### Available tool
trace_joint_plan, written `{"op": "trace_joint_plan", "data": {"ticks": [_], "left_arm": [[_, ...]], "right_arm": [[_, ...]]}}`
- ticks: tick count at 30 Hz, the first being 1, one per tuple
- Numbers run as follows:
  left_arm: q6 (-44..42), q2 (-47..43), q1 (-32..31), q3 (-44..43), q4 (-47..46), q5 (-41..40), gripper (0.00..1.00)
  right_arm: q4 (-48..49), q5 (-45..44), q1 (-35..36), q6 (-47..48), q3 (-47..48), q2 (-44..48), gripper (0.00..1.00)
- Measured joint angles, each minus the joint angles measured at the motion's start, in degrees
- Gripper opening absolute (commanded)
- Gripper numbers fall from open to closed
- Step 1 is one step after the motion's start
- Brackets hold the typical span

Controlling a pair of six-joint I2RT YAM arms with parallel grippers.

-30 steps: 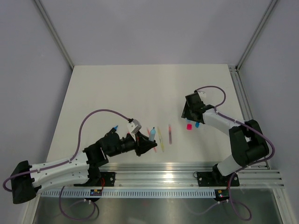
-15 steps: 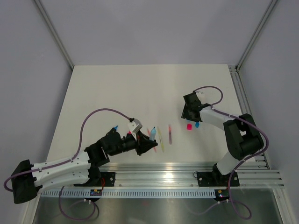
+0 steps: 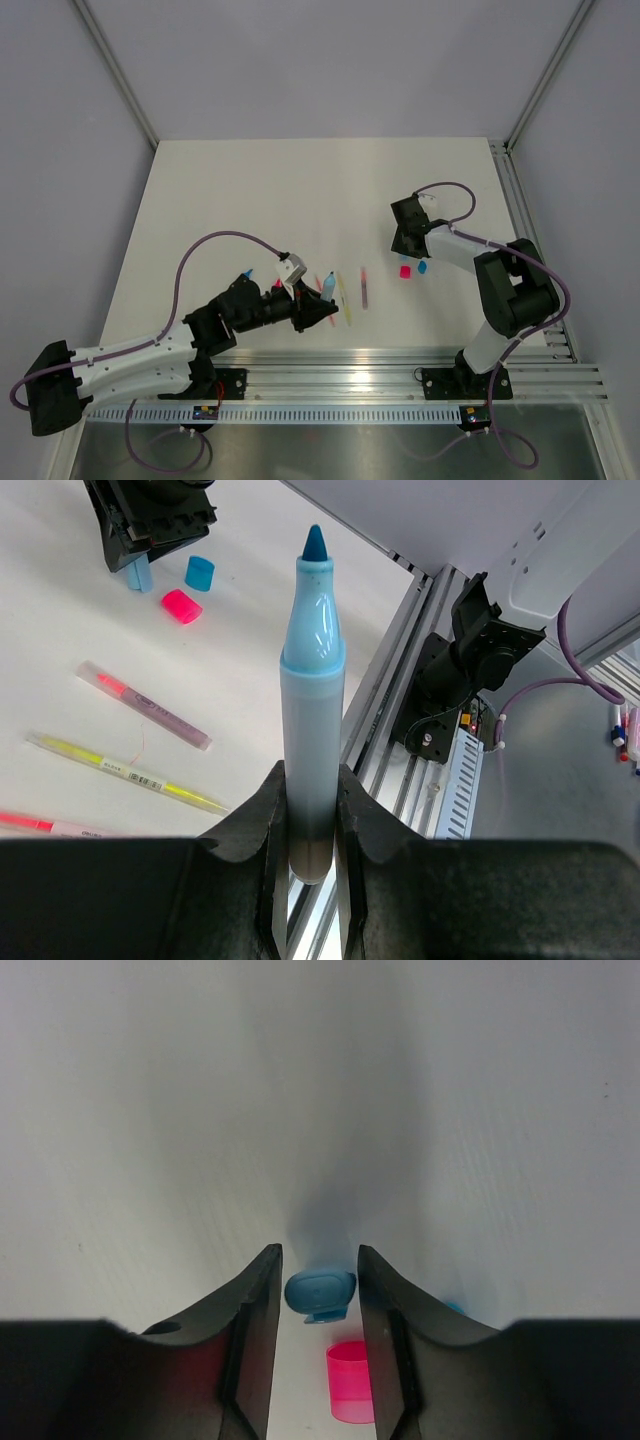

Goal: Insert the pens into the pen caps
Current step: Insert the pen cap onto the pen.

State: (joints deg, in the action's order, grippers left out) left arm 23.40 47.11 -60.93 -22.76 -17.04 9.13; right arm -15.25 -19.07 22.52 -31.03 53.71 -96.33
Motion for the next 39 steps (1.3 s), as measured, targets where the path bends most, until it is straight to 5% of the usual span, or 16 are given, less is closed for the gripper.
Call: {"op": "trace_joint_plan", "data": {"ticks": [7,16,22,39], "left_arm": [[0.2,0.2,0.1,0.0,-0.2,0.2,0.00],[0.2,0.2,0.2,0.0,-0.2,0.4,0.00],[0.2,0.2,0.6,0.0,-0.2,0.4,0.00],[-1.2,3.3,2.1,0.0,0.2,-0.7,0.00]], "right_arm": [[-0.1,-0.4,0.0,-0.1,0.2,-0.3,0.40],[0.0,-0.4,0.0,0.0,0.4,-0.3,0.13],[-1.4,0.0,0.0,1.4,2.7,0.7,0.11],[-9.2,22.2,8.4,-2.5,0.9,37.5,0.10]]}}
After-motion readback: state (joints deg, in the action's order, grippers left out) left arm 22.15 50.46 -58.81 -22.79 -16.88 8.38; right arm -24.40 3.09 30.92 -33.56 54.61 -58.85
